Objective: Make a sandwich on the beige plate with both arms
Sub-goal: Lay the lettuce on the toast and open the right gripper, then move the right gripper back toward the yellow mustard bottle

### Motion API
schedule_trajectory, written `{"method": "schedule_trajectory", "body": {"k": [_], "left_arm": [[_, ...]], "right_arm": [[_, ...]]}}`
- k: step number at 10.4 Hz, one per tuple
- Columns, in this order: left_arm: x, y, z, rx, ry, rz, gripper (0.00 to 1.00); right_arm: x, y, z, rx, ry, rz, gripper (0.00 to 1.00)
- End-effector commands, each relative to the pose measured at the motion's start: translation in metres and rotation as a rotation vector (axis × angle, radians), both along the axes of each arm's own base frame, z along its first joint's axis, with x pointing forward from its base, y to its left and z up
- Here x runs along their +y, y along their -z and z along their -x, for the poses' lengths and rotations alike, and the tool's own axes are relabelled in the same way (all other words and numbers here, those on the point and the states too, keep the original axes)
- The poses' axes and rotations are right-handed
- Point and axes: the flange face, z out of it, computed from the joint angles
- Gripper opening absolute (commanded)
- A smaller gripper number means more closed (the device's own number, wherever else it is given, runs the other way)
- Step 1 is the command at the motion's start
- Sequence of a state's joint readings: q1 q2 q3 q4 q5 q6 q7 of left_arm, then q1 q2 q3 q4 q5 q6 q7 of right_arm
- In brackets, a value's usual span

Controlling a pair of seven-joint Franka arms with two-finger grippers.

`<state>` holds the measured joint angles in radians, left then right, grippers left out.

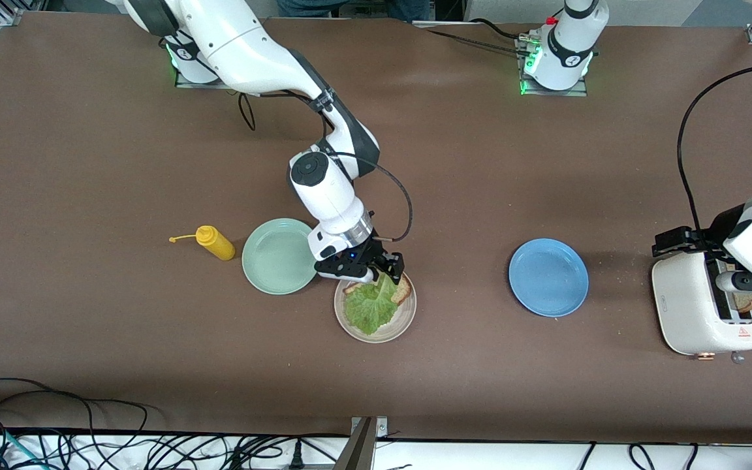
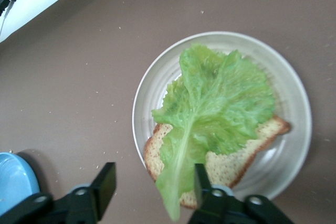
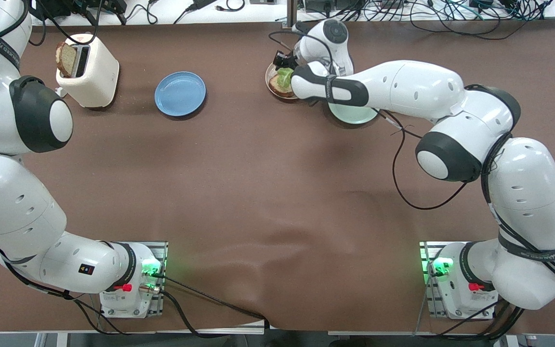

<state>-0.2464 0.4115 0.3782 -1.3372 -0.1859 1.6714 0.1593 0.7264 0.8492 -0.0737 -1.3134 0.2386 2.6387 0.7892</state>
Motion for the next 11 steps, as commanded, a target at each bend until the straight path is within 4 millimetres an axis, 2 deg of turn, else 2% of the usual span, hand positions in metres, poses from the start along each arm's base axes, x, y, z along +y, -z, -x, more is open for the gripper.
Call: {"method": "schedule_trajectory", "body": {"k": [1, 3, 4, 6, 8, 11], "left_arm": [[0.008, -0.007, 0.003, -0.015, -0.004, -0.028, 1.00], [0.011, -0.008, 0.003, -0.015, -0.009, -0.029, 1.00], [0.016, -0.007, 0.003, -0.013, -0.016, -0.029, 1.00], [0.031, -0.009, 0.005, -0.017, -0.036, -0.028, 1.00], [0.029, -0.009, 0.004, -0.016, -0.037, -0.028, 1.00], [0.025, -0.009, 0.004, -0.016, -0.040, -0.028, 1.00]], "right_arm": [[-0.033, -0.070, -0.007, 0.054, -0.078, 0.107, 1.00], [-0.070, -0.119, -0.011, 0.088, -0.168, 0.196, 1.00], [-0.095, -0.136, -0.015, 0.111, -0.244, 0.246, 1.00], [-0.158, -0.169, -0.023, 0.183, -0.331, 0.326, 1.00], [-0.218, -0.181, -0.028, 0.264, -0.447, 0.394, 1.00], [-0.294, -0.187, -0.034, 0.344, -0.580, 0.449, 1.00]]}}
